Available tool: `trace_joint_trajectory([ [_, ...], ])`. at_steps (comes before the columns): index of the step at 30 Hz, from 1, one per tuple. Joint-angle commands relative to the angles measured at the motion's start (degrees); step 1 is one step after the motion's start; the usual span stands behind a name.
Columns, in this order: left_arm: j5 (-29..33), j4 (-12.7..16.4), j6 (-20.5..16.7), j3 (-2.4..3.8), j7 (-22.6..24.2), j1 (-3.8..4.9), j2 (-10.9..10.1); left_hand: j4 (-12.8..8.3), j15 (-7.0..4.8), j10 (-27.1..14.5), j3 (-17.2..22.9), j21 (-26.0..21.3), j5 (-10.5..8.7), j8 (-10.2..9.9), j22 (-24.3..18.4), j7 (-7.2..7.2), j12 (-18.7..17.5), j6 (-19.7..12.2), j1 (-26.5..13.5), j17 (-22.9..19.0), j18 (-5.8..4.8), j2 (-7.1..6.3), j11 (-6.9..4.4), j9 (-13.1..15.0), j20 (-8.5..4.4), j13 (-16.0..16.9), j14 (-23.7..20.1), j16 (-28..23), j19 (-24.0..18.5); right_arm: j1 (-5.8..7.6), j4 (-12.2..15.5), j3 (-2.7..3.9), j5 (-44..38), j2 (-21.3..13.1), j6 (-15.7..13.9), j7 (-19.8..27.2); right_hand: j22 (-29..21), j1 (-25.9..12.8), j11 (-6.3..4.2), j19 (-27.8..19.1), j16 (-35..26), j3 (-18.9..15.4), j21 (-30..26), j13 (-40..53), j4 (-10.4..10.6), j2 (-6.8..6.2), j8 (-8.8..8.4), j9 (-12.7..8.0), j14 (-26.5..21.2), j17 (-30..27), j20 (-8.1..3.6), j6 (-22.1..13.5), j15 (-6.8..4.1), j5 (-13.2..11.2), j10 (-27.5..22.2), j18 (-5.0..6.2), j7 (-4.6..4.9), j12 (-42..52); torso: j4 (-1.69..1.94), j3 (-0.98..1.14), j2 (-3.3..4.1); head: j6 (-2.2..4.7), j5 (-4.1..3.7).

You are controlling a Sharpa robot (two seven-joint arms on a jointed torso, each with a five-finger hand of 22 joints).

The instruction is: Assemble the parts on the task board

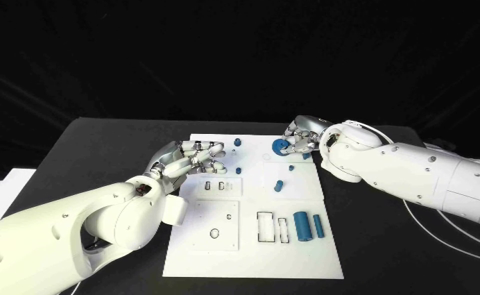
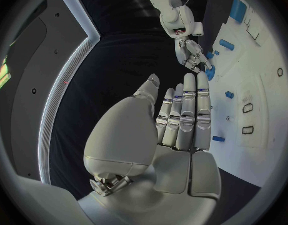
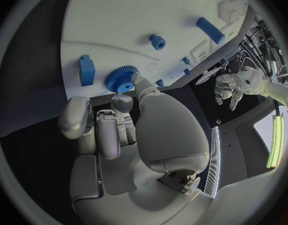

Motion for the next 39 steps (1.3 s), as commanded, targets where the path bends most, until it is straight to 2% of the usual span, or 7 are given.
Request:
trace_joint_trajectory([
  [1, -0.2, 0.1, 1.2, 0.05, 0.3, 0.06, 0.1, -0.4, 0.09, -0.2, 0.0, 0.3, -0.27, -0.4, 0.1, 0.15, -0.2, -0.2, 0.1, 0.1, 0.6, 0.56, 0.08, -0.1, -0.06, 0.0, -0.3, 0.1, 0.2, -0.09, -0.4, -0.01, -0.9, 0.4, 1.7, 0.2, 0.4, 0.7, 0.01, 0.5, 0.6, -0.4, 0.5, 1.2, 0.0, 0.39, 0.35, 0.1, 4.4, 6.1, 0.1, 0.6, 0.09, 0.1, 0.7, -0.84, 0.09, 1.2, -0.02, 0.0, 0.0, -0.06, 0.05],
  [10, -0.2, 0.0, 1.3, 0.05, 0.2, 0.06, 0.2, -0.4, 0.09, -0.2, 0.0, 0.3, -0.27, -0.4, 0.1, 0.15, -0.2, -0.2, 0.1, 0.1, 0.6, 0.56, 0.08, -0.1, -0.06, 0.0, -0.3, 0.1, 0.2, -0.19, -0.7, -0.02, -1.2, 0.9, 2.3, 0.1, 3.4, 1.2, -0.08, 1.4, 2.9, -0.6, 2.3, 10.2, 0.0, 1.38, 1.06, 0.1, 5.0, 9.9, 0.11, 1.9, 0.08, -0.3, 4.8, -1.29, -0.05, 9.7, -0.06, 0.01, 0.02, -0.24, 0.09],
  [13, -0.2, 0.0, 1.3, 0.05, 0.2, 0.06, 0.2, -0.4, 0.09, -0.2, 0.0, 0.3, -0.27, -0.4, 0.1, 0.15, -0.2, -0.2, 0.1, 0.1, 0.6, 0.56, 0.08, -0.1, -0.06, 0.0, -0.3, 0.1, 0.2, -0.22, -0.8, -0.03, -1.9, 1.0, 2.0, -0.2, 5.1, 2.2, -0.26, 2.1, 3.6, 0.3, 3.4, 14.2, -0.6, 2.57, 1.55, 0.2, 5.2, 11.1, 0.03, 3.2, -0.01, -2.6, 6.8, -1.56, -0.15, 13.6, -0.03, 0.01, 0.01, -0.3, 0.08],
  [17, -0.2, 0.0, 1.4, 0.05, 0.2, 0.06, 0.1, -0.6, 0.09, -0.2, 0.1, 0.3, -0.27, -0.4, 0.1, 0.13, -0.3, -0.2, 0.2, 0.2, 0.6, 0.63, 0.07, -0.1, -0.06, 0.0, -0.3, 0.1, 0.1, -0.31, -0.5, -0.03, -4.8, 1.0, 0.5, -1.0, 6.8, 5.1, -1.08, 2.7, 4.1, 3.3, 4.4, 18.9, -2.4, 4.73, 2.91, 0.8, 5.4, 11.9, -0.39, 6.6, -0.66, -6.1, 9.0, -1.83, -1.24, 17.9, -0.02, 0.0, -0.01, -0.34, 0.03],
  [22, -0.2, 0.0, 1.5, 0.05, 0.1, 0.06, 0.1, -0.6, 0.09, -0.2, 0.1, 0.3, -0.27, -0.4, 0.1, 0.13, -0.3, -0.2, 0.2, 0.2, 0.6, 0.63, 0.07, -0.1, -0.06, 0.0, -0.3, 0.1, 0.1, -0.5, 0.1, -0.03, -10.0, 1.0, -2.2, -1.8, 8.0, 6.6, -1.77, 3.1, 4.4, 5.6, 5.1, 20.1, -4.0, 5.44, 3.81, 1.4, 5.4, 12.4, -0.92, 9.1, -1.29, -7.8, 9.6, -2.04, -2.11, 18.9, -0.03, 0.0, 0.01, -0.36, 0.04],
  [30, -0.2, -0.1, 1.6, 0.05, 0.1, 0.06, 0.2, -0.6, 0.08, -0.2, 0.2, 0.3, -0.25, -0.4, 0.1, 0.11, -0.3, -0.2, 0.3, 0.3, 0.61, 0.7, 0.06, -0.1, -0.07, 0.0, -0.4, 0.1, 0.1, -0.83, 3.7, -0.02, -15.2, 0.8, -7.2, -1.7, 8.8, 5.0, -1.9, 3.3, 4.4, 6.9, 5.6, 20.4, -4.5, 4.41, 3.45, 1.6, 5.4, 12.4, -1.2, 9.4, -1.45, -7.4, 9.6, -2.2, -2.21, 18.9, 0.06, 0.02, 0.04, -0.27, 0.0],
  [39, -0.2, -0.4, 1.8, 0.04, 0.0, 0.06, 0.3, -0.6, 0.08, -0.2, 0.2, 0.3, -0.25, -0.4, 0.1, 0.11, -0.3, -0.2, 0.3, 0.3, 0.61, 0.7, 0.06, -0.1, -0.07, 0.0, -0.4, 0.1, 0.1, -0.63, 7.5, 0.01, -15.3, 2.0, -9.2, -2.3, 9.0, 2.0, -1.68, 3.3, 4.3, 7.1, 5.7, 20.3, -3.4, 3.7, 2.46, 1.5, 5.4, 12.2, -1.11, 8.8, -1.26, -7.1, 9.5, -2.22, -1.95, 18.5, 0.19, -0.02, 0.03, -0.34, 0.42],
])
